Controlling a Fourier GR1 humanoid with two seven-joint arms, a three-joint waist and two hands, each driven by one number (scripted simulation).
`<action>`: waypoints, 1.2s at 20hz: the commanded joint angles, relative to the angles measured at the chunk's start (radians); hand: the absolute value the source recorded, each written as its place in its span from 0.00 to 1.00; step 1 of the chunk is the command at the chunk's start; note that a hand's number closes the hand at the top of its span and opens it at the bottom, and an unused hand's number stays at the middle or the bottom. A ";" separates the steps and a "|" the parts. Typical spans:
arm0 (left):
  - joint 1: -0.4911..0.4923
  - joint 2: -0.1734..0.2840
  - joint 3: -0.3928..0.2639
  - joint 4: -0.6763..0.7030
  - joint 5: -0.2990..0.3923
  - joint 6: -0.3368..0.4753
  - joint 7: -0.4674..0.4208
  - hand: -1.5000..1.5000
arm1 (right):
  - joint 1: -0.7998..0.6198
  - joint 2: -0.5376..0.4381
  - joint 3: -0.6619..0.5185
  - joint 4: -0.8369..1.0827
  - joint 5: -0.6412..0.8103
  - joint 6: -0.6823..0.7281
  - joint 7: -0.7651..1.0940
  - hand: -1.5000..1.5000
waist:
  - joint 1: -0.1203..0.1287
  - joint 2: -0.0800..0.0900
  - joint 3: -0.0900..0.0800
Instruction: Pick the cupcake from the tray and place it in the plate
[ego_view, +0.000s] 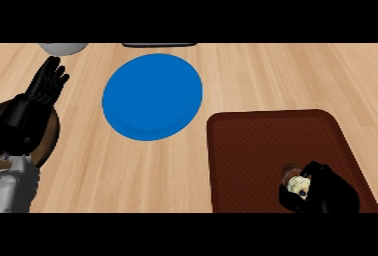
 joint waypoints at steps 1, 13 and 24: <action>-0.013 -0.017 -0.019 0.022 -0.033 0.017 -0.022 0.50 | 0.116 0.099 0.192 -0.175 0.223 0.044 0.217 1.00 | 0.007 0.012 0.011; -0.060 0.003 -0.006 0.033 -0.001 -0.030 -0.004 0.50 | -0.275 0.201 0.595 -0.297 0.372 0.057 0.361 1.00 | 0.053 0.020 0.012; -0.058 -0.046 -0.054 0.010 -0.023 -0.013 0.009 0.50 | -0.699 0.201 0.379 0.031 0.075 -0.055 0.381 1.00 | 0.089 0.029 0.012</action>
